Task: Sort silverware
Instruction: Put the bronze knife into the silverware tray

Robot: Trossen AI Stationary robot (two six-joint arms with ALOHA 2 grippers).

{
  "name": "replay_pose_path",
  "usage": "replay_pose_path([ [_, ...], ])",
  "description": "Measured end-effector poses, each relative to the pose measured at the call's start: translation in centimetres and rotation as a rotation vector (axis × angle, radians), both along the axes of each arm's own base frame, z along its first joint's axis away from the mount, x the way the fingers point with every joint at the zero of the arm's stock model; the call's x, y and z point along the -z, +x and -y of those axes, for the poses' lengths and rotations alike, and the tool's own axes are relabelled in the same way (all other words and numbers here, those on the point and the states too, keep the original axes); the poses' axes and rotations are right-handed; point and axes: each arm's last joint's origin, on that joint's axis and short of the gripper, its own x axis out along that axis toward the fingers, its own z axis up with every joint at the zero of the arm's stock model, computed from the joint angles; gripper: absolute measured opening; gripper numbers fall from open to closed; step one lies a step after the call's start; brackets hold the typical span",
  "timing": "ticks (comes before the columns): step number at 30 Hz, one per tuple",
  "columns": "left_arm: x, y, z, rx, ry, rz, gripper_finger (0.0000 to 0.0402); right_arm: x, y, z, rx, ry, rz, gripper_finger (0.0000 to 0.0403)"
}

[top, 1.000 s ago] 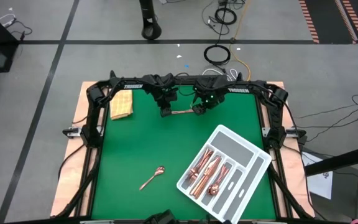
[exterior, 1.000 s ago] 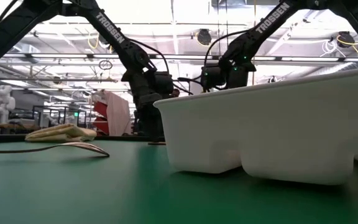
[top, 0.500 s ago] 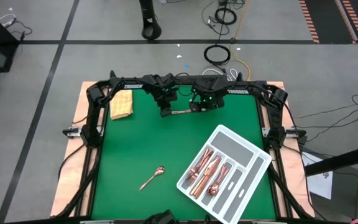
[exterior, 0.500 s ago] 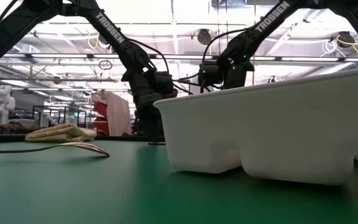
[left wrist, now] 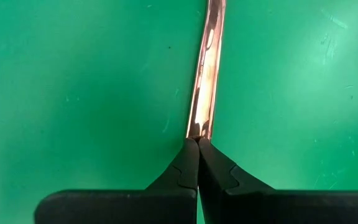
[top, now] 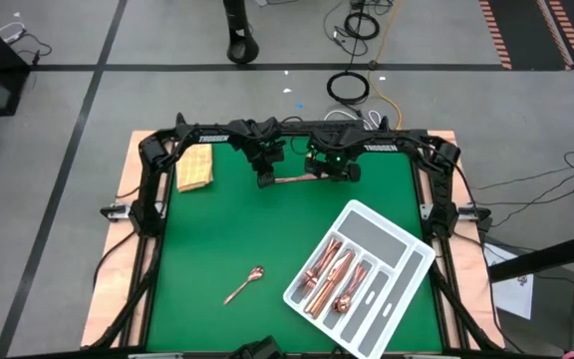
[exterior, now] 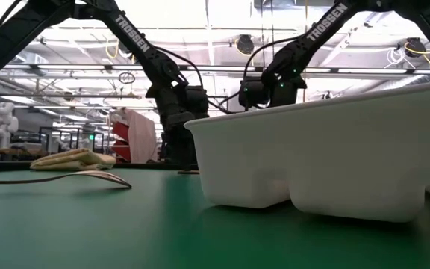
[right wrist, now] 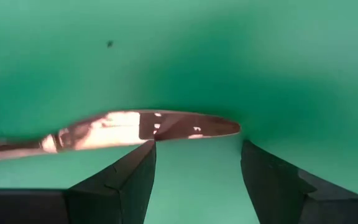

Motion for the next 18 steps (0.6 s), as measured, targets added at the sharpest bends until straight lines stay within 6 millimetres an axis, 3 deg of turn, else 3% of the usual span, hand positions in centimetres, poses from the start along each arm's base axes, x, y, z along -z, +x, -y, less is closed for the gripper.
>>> replay_pose_path([
  [6, 0.0, 0.0, 0.0, -0.022, -0.006, -0.003, 0.0000, 1.4, -0.4, -0.1, 0.202, 0.029, 0.059, 0.0224],
  [18, 0.0, 0.0, 0.0, -0.022, -0.005, 0.000, 0.0000, 1.6, -0.2, 0.2, 0.487, -0.019, 0.079, 0.0224],
])
